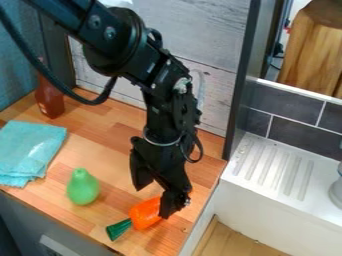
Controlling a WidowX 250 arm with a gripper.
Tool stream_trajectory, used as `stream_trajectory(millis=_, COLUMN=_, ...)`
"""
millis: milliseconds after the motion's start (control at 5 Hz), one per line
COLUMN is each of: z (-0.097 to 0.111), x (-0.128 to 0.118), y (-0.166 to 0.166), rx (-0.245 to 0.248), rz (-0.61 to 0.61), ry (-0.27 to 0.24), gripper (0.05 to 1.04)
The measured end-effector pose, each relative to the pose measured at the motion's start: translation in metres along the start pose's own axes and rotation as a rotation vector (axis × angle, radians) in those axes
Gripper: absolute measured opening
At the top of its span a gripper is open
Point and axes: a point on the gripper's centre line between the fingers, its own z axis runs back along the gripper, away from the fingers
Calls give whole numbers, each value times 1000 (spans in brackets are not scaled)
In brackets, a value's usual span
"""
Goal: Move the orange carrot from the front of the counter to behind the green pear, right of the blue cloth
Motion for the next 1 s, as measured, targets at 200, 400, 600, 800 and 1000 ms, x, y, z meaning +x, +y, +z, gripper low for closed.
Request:
stream_trajectory(millis=200, z=-16, x=2, y=-2, rx=-9, rz=-18, ry=51, gripper=1003)
stream_trajectory(millis=400, z=-25, x=0, y=-2, rx=-12, rz=-15, ry=80, gripper=951)
stream_trajectory(millis=600, z=-26, x=0, y=-3, rx=-19, rz=-6, ry=84, gripper=727)
stream_trajectory(millis=800, z=-18, x=-2, y=-8, rx=-59, rz=-28, ry=80, gripper=593)
stream_trajectory(millis=1000, z=1, x=1, y=-4, rx=-98, rz=-21, ry=43, gripper=593)
